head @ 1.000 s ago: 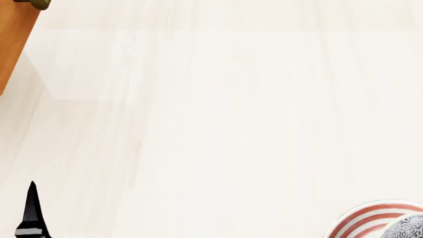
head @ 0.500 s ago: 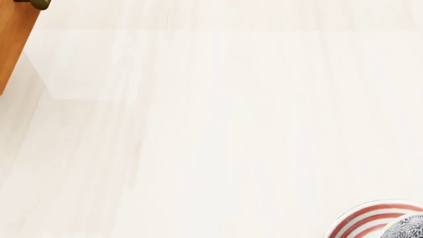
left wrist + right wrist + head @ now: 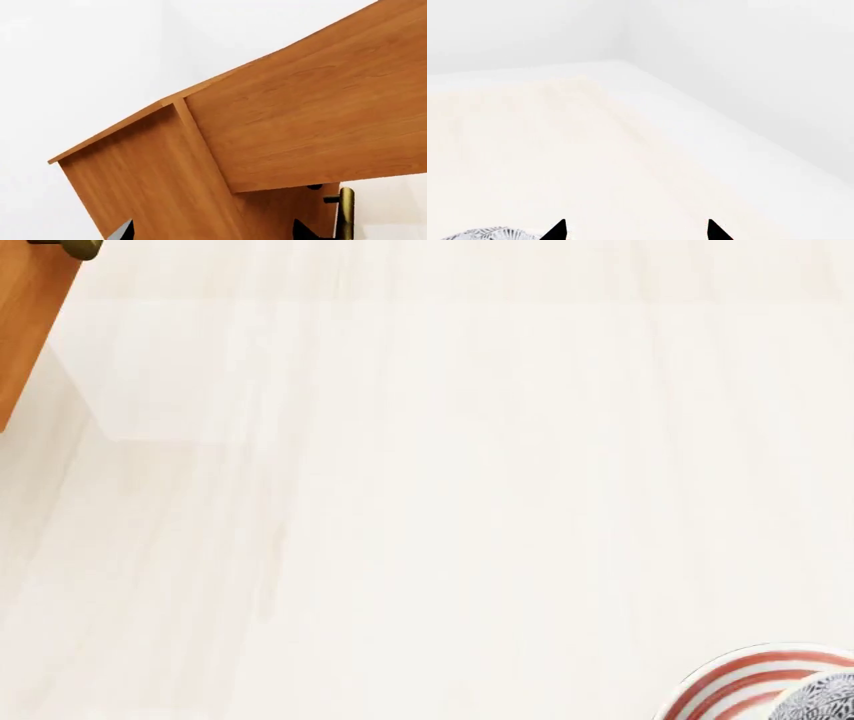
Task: Put the bowl on the plate.
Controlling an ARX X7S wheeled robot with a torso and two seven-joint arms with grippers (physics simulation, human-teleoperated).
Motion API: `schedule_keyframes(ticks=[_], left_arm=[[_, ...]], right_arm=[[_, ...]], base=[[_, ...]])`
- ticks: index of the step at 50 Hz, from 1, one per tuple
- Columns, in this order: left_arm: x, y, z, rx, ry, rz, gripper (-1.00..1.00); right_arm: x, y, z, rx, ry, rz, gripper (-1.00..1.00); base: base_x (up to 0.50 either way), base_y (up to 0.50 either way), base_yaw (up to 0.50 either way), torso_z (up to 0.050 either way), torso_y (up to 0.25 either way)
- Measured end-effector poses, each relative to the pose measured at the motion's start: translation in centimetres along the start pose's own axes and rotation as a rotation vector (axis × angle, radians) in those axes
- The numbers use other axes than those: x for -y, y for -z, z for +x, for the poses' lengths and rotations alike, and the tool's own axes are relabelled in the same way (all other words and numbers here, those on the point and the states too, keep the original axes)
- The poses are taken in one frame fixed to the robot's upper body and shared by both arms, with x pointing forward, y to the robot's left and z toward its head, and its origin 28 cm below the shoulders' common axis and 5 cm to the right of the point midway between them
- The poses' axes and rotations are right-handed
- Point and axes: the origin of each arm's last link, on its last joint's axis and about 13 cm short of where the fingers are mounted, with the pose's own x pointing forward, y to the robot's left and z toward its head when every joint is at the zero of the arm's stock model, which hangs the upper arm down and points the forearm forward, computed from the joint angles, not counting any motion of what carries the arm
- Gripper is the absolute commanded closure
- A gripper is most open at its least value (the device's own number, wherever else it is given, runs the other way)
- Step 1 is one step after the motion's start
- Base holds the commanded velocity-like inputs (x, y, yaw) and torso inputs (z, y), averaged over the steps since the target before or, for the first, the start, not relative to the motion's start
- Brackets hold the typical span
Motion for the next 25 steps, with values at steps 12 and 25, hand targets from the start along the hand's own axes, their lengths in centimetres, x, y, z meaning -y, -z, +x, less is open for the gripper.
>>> schedule_keyframes(ticks=[12,25], left_arm=[[-1.7,0.7,0.7,-0.038,-0.090,0.012,-1.00],[-3.2,1.4,0.7,-0.065,-0.154,0.009,-1.00]], right_arm=[[0.8,-0.2,0.2,0.014,0.053,-0.019,-1.00],[1.4,-0.9,0.3,0.034,0.088,-0.024,-1.00]], base=[[0.00,0.00,0.00,0.000,0.000],[0.00,0.00,0.00,0.000,0.000]])
